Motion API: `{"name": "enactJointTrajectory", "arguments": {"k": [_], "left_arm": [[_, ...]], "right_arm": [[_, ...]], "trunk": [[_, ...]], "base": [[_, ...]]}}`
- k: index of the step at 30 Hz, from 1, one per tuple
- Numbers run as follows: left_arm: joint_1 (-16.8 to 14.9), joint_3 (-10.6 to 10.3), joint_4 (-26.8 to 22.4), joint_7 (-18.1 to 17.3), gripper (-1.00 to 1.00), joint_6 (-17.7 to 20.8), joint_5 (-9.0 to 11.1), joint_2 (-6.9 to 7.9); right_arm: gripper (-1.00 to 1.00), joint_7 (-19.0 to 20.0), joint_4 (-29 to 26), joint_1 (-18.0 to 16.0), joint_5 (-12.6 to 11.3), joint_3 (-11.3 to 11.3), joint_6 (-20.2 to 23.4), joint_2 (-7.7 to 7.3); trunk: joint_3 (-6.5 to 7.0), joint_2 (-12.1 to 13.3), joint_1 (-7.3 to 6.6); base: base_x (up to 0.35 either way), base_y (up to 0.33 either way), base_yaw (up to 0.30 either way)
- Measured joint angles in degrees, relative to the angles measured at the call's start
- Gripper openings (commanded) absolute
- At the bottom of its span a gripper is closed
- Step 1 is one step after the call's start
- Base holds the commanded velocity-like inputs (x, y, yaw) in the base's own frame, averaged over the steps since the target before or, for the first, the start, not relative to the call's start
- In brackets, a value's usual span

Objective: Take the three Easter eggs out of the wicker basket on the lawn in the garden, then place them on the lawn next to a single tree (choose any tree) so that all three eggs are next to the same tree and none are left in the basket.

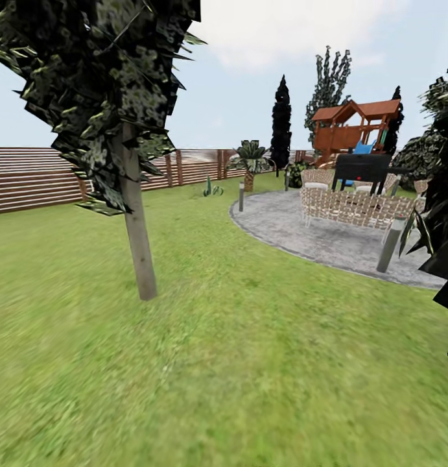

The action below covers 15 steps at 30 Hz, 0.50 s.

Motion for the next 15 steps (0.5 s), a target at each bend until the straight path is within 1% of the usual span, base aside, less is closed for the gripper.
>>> {"name": "enactJointTrajectory", "arguments": {"k": [15], "left_arm": [[0.00,0.00,-0.08,0.07,1.00,-0.02,0.02,0.09]], "right_arm": [[1.00,0.00,0.04,0.00,-0.21,0.00,-0.01,-0.05]], "trunk": [[0.00,0.00,0.00]], "base": [[0.000,0.000,-0.251]]}}
